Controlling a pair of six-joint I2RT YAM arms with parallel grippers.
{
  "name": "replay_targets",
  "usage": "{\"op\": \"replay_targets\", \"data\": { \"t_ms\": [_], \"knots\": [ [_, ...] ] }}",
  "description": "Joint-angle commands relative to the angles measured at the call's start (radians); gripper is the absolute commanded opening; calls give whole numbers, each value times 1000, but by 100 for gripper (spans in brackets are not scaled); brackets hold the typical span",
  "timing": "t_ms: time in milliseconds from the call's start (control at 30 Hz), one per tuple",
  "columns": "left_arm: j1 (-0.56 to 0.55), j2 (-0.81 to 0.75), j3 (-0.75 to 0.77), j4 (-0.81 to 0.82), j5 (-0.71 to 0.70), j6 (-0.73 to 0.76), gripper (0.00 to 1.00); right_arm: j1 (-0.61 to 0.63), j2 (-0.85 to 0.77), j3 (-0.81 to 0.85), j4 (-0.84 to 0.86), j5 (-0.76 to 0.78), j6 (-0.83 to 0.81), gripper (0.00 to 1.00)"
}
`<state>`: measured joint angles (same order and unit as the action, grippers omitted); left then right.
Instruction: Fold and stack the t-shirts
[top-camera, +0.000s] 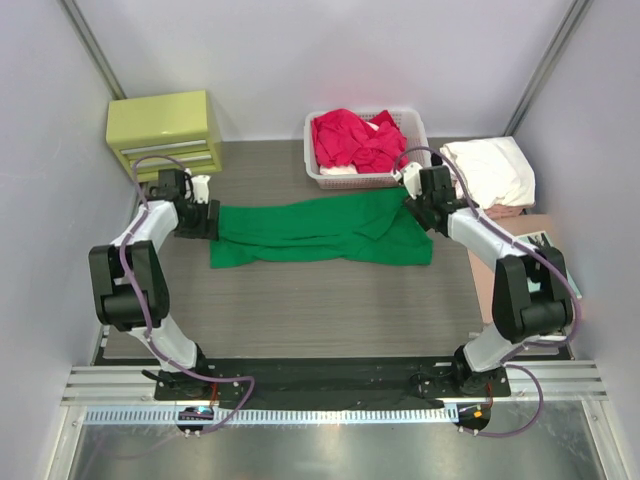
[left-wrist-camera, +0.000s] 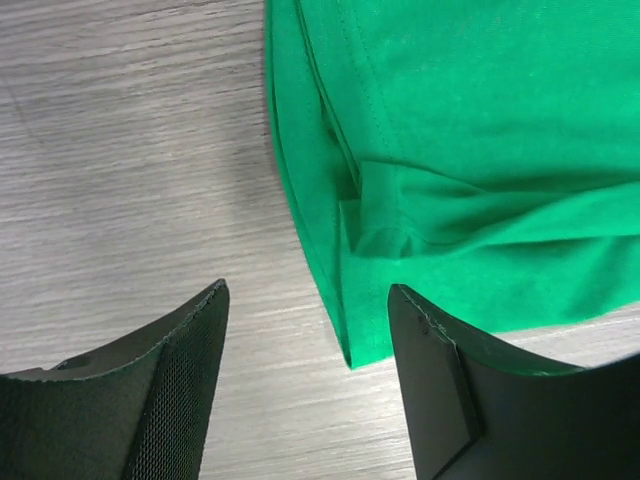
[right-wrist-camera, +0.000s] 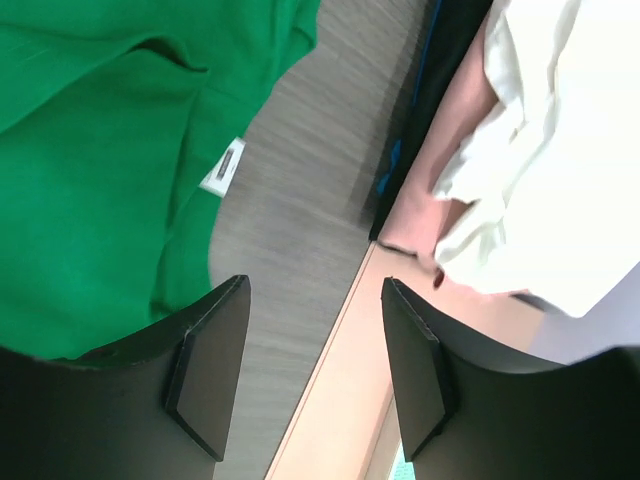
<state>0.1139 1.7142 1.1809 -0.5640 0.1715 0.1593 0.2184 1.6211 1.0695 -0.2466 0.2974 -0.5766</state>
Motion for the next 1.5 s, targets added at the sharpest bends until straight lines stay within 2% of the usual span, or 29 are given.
{"op": "replay_targets", "data": {
  "t_ms": [0, 100, 133, 167, 200, 233, 267, 333, 367, 467, 567, 867, 1167, 1200, 1233, 1267, 1367, 1467],
  "knots": [
    [4, -112, -30, 67, 20, -20, 66, -2, -160, -2, -69, -142, 83, 61],
    [6, -156, -33, 62, 51, -46, 61, 13, -197, -6, -120, -199, 112, 59],
    [4, -168, -33, 55, 60, -50, 48, 21, -196, -5, -137, -228, 116, 58],
    [3, -174, -33, 49, 59, -55, 33, 35, -194, -6, -161, -236, 126, 49],
    [4, -179, -36, 50, 56, -63, 3, 50, -194, -14, -166, -242, 126, 36],
    [4, -191, -43, 52, 51, -64, 0, 97, -191, -20, -169, -236, 126, 23],
    [6, -195, -46, 52, 46, -63, 0, 125, -187, -35, -165, -224, 129, 12],
    [4, -200, -50, 50, 39, -60, 0, 203, -162, -42, -164, -192, 132, 14],
    [6, -200, -49, 44, 31, -57, 0, 220, -152, -39, -158, -187, 136, 25],
    [4, -196, -46, 24, 26, -49, 0, 277, -96, -23, -149, -181, 147, 49],
    [4, -194, -40, 12, 25, -41, 0, 299, -44, -5, -119, -172, 147, 55],
    [4, -209, -35, 0, 20, -40, 0, 297, 117, 95, -77, -156, 119, 55],
    [4, -188, -46, 0, 28, -35, 0, 303, 144, 164, -74, -123, 87, 52],
    [4, -186, -44, 0, 29, -37, 0, 303, 166, 171, -72, -116, 81, 47],
    [6, -188, -44, 0, 31, -40, 0, 303, 180, 184, -69, -103, 77, 26],
    [4, -189, -43, 0, 36, -43, 0, 303, 192, 194, -68, -100, 77, 22],
    [4, -205, -44, -7, 28, -34, 0, 303, 217, 222, -72, -98, 81, 25],
    [4, -211, -46, -10, 7, -14, 0, 303, 182, 216, -72, -118, 90, 40]
  ]
}}
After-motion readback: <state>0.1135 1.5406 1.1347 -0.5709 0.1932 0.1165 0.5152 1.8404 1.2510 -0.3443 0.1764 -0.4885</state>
